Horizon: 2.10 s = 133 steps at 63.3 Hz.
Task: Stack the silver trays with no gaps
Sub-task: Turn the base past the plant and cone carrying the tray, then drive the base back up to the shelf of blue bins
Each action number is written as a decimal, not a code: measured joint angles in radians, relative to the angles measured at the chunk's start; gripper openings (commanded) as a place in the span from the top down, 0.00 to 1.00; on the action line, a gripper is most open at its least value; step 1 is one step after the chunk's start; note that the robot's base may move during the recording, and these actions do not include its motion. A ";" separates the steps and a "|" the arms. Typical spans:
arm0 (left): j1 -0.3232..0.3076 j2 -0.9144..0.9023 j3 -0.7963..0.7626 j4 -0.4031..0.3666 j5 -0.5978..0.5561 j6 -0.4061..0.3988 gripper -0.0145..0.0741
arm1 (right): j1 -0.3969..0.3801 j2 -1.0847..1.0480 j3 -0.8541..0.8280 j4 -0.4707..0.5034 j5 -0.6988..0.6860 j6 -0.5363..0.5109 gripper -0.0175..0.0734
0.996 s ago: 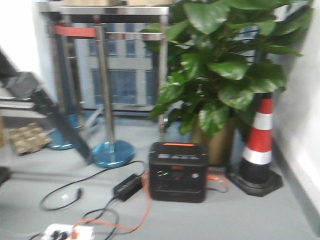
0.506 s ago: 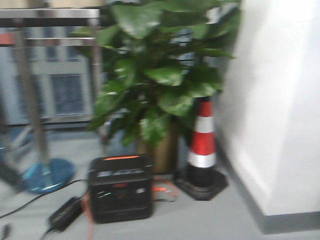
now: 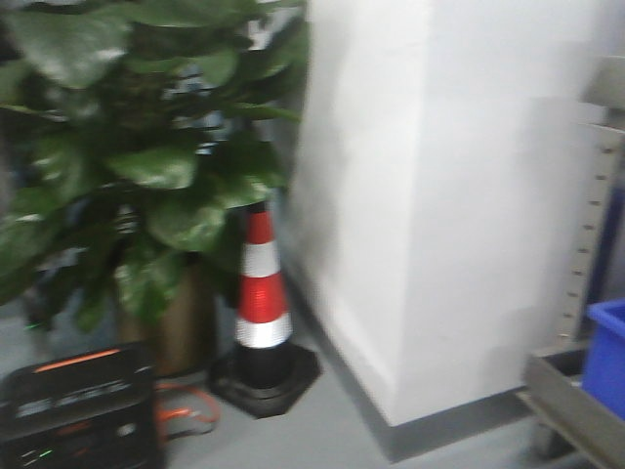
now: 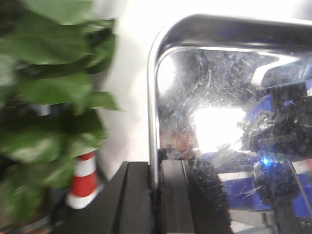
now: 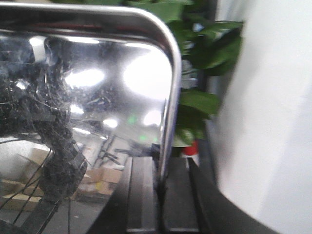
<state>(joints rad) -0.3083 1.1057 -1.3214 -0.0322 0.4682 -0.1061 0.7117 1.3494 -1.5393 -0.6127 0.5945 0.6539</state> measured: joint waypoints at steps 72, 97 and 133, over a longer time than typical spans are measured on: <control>0.000 0.000 0.000 0.000 -0.002 0.000 0.85 | 0.000 0.000 0.000 -0.004 -0.012 -0.002 0.90; 0.000 0.000 0.000 0.000 -0.002 0.000 0.85 | 0.000 0.000 0.000 -0.006 -0.012 -0.002 0.90; 0.000 0.000 0.000 0.000 -0.002 0.000 0.85 | 0.000 0.000 0.000 -0.008 -0.012 -0.002 0.90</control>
<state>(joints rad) -0.3083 1.1057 -1.3214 -0.0322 0.4665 -0.1061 0.7117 1.3494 -1.5393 -0.6205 0.5824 0.6521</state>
